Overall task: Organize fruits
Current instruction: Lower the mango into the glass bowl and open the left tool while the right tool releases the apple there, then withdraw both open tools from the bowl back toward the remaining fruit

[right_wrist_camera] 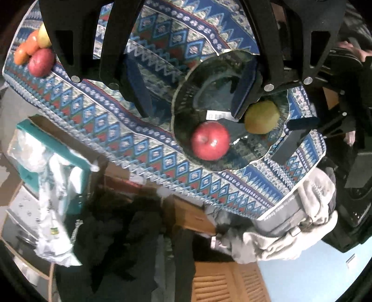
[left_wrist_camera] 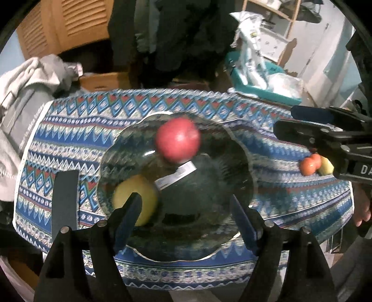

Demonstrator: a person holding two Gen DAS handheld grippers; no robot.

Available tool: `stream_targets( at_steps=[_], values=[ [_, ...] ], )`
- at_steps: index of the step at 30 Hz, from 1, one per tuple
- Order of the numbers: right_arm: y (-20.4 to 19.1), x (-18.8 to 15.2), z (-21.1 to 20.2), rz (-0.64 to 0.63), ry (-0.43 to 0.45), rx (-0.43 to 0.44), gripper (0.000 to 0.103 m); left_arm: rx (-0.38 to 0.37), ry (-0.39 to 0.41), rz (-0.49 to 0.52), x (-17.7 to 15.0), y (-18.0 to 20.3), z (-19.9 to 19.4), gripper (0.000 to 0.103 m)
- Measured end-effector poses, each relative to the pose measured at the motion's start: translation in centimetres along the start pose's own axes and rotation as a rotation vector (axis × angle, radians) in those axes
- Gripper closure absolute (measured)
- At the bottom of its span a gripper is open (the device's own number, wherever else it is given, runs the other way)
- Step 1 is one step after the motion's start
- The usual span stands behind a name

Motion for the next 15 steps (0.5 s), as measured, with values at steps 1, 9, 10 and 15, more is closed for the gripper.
stream_targets(
  at_steps=[1, 9, 10, 15],
  values=[
    [0.4, 0.1, -0.6, 0.006, 0.010, -0.009, 0.032, -0.015, 0.006, 0.005, 0.2, 0.7, -0.3, 0.023],
    [4.3, -0.1, -5.2, 0.059, 0.072, -0.097, 0.028, -0.054, 0.027, 0.068, 1.1, 4.6, -1.3, 0.023],
    [4.8, -0.2, -5.6, 0.064, 0.076, -0.107, 0.028, -0.055, 0.029, 0.076, 1.1, 5.0, -1.4, 0.023],
    [7.5, -1.1, -7.8, 0.095, 0.088, -0.167, 0.028, -0.075, 0.034, 0.098, 1.5, 7.0, -1.6, 0.023]
  ],
)
Point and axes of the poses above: each gripper's, at about its wrist camera, not at the fingertips, and z roughly the way its jaws point, y to its right, x to its top, the point moved 8 cm from there along z, roughly the way its jaws point, and after that the axes turned 8 degrees about y, right-handed, at the moved point
